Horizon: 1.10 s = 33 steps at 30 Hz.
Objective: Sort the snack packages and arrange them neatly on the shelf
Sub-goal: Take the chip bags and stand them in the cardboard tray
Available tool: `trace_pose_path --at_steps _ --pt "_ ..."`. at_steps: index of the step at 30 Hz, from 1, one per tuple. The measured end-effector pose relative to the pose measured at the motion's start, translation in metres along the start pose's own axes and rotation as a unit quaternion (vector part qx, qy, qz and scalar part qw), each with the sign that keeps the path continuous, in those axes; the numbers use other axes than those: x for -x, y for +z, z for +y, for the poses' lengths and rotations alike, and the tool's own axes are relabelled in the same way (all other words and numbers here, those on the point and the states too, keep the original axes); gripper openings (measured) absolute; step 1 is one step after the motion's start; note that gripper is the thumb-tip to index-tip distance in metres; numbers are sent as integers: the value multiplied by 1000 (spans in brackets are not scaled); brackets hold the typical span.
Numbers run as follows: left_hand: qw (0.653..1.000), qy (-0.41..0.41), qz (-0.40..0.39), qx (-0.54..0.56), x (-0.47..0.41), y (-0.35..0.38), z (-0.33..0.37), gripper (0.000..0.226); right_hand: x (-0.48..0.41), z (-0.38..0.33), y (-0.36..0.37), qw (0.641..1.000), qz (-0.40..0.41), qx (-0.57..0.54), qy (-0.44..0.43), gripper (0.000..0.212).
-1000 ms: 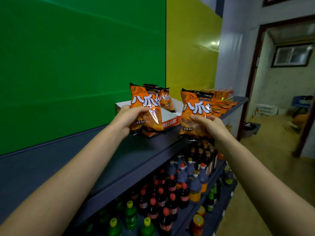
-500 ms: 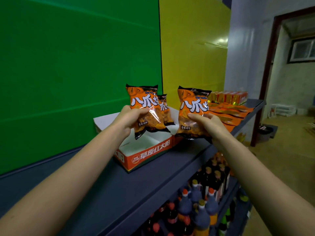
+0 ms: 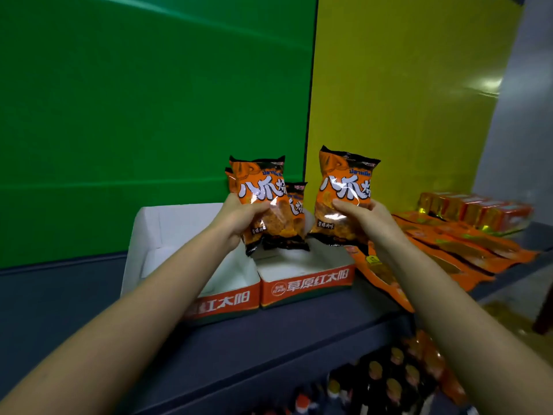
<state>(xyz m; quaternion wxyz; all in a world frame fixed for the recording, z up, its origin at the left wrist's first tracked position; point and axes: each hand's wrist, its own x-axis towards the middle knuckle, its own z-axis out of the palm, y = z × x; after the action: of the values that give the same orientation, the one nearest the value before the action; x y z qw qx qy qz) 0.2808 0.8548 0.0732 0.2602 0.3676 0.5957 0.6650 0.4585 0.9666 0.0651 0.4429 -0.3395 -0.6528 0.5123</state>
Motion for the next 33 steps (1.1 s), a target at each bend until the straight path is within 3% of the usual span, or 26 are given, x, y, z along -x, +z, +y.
trace_pose_path --at_steps 5,8,12,16,19,21,26,33 --pt "998 -16 60 -22 -19 18 -23 49 -33 6 -4 997 -70 -36 -1 36" --pt "996 -18 64 -53 -30 23 -34 59 -46 12 1 994 -103 -37 -6 37" --pt "982 6 67 -176 -29 33 -37 69 -61 19 11 988 -150 -29 -20 32" --pt "943 47 94 -316 -34 33 -42 75 -69 28 21 982 -188 -13 -18 33" --pt "870 56 153 -465 -38 29 -43 82 -72 34 27 979 -201 7 -23 49" --pt "844 42 173 -506 -38 27 -41 83 -76 38 31 979 -196 38 -32 62" --pt "840 -14 175 -514 -39 16 -42 86 -82 48 41 972 -172 139 -78 79" --pt "811 4 198 -550 -37 16 -44 79 -79 56 46 947 -130 256 -144 95"
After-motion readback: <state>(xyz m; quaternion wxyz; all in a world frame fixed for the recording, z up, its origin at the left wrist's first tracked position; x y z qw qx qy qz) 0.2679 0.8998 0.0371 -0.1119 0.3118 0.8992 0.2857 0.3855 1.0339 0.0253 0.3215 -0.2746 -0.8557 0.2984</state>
